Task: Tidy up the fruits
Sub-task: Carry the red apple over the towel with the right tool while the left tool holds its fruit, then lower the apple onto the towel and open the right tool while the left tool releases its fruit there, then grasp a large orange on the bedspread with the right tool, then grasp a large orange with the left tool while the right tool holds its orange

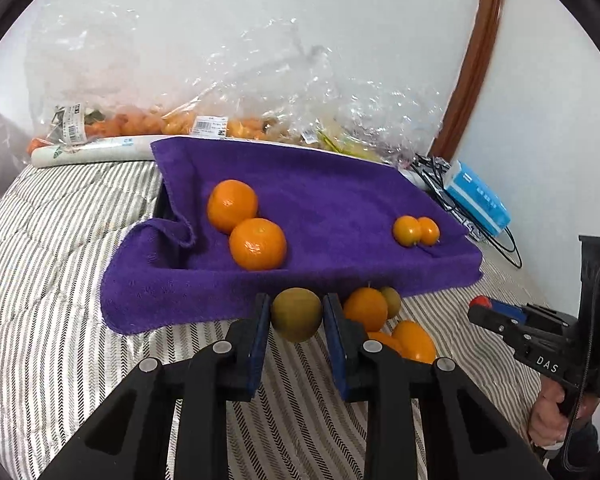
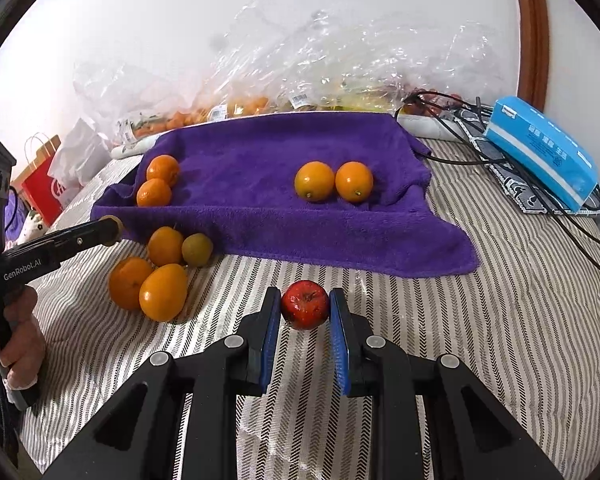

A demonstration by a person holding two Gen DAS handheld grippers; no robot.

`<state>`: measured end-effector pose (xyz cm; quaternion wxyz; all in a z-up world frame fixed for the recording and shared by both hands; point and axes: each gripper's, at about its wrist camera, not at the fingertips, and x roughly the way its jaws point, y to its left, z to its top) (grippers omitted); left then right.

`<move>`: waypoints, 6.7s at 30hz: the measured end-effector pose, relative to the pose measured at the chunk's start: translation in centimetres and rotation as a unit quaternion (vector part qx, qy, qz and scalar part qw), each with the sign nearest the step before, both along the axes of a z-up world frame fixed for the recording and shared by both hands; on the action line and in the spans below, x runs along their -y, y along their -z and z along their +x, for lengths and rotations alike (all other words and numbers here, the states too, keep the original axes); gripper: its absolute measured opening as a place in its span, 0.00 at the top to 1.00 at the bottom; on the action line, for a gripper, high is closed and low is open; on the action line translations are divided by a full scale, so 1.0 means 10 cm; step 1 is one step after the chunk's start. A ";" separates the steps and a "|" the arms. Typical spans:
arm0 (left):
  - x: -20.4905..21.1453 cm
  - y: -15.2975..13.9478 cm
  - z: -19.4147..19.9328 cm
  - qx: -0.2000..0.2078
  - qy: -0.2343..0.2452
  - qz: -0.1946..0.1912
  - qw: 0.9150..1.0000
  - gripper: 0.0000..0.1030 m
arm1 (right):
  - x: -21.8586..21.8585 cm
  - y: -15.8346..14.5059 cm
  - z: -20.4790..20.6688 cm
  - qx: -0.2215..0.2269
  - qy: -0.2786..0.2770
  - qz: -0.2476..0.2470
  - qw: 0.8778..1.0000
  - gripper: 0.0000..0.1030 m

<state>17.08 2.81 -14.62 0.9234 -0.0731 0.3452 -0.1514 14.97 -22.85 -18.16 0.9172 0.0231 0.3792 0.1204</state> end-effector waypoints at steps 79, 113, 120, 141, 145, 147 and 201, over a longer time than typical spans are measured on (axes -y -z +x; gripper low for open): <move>-0.08 -0.07 -0.07 0.052 -0.032 -0.006 0.998 0.75 | -0.01 -0.05 0.84 0.022 -0.036 -0.013 0.999 0.76; 0.48 0.07 0.57 -0.009 -0.055 0.018 0.998 0.75 | 0.16 -0.40 0.67 0.063 -0.012 0.044 0.997 0.55; 0.43 0.08 0.57 -0.012 -0.046 -0.001 0.999 0.75 | 0.19 -0.33 0.74 0.047 -0.003 0.050 0.998 0.55; -0.04 -0.10 0.10 0.054 -0.106 0.081 0.990 0.52 | -0.46 -0.32 0.30 0.079 -0.085 0.006 0.993 0.55; -0.43 -0.07 -0.09 0.043 -0.130 0.050 0.989 0.52 | -0.65 -0.28 0.17 0.035 -0.092 0.019 0.995 0.55; -0.54 -0.04 -0.17 0.030 -0.141 0.047 0.988 0.52 | -0.74 -0.22 0.11 0.020 -0.095 0.018 0.995 0.55; -0.44 0.10 -0.31 -0.010 -0.054 0.014 0.998 0.52 | -0.31 -0.06 -0.27 0.048 -0.001 -0.075 0.996 0.69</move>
